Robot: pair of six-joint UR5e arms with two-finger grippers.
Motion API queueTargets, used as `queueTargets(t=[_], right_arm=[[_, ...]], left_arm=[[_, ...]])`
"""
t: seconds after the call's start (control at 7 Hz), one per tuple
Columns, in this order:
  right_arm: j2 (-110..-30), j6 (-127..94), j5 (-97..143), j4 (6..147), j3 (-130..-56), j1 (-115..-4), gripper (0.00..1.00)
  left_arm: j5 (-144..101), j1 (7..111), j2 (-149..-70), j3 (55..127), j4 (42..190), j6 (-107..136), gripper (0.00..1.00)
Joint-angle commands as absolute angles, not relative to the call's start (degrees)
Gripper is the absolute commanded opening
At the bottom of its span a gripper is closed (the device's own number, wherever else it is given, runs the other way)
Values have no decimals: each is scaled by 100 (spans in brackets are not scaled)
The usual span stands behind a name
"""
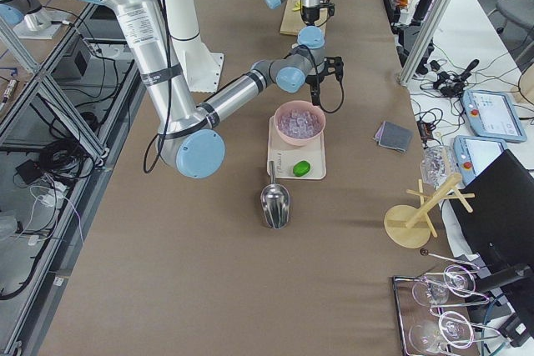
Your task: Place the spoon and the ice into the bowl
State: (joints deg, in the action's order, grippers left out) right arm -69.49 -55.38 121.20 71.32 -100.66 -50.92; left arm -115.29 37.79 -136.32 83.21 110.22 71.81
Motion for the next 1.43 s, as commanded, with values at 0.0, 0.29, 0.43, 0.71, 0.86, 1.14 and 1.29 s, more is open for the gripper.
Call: queueTargets(t=[0.0, 0.29, 0.43, 0.71, 0.86, 1.14, 1.29], right_arm=[[-7101, -5449, 12147, 7102, -10081, -5229, 100], [-7136, -5380, 12199, 7145, -10090, -5457, 100], [-7302, -4909, 12243, 7172, -10055, -5667, 100], [-7907, -3077, 12583, 7285, -9950, -6656, 100], [-8084, -2015, 12769, 7669, -9906, -7167, 100], [-8147, 182, 12770, 8549, -9548, -8003, 100], [-8139, 811, 12892, 8526, -9197, -8268, 100]], left_arm=[[-10954, 3578, -13528, 8575, 11161, 7207, 98], [-11030, 3873, -12775, 9549, 11023, 7146, 98], [-11448, 4398, -12205, 9684, 10856, 6632, 98], [-11984, 5696, -10669, 10115, 10653, 3803, 98], [-12658, 6574, -10070, 10073, 10652, 2413, 98], [-13077, 7599, -9275, 9785, 10661, 413, 98], [-13139, 8029, -9151, 9730, 10626, 91, 98]])
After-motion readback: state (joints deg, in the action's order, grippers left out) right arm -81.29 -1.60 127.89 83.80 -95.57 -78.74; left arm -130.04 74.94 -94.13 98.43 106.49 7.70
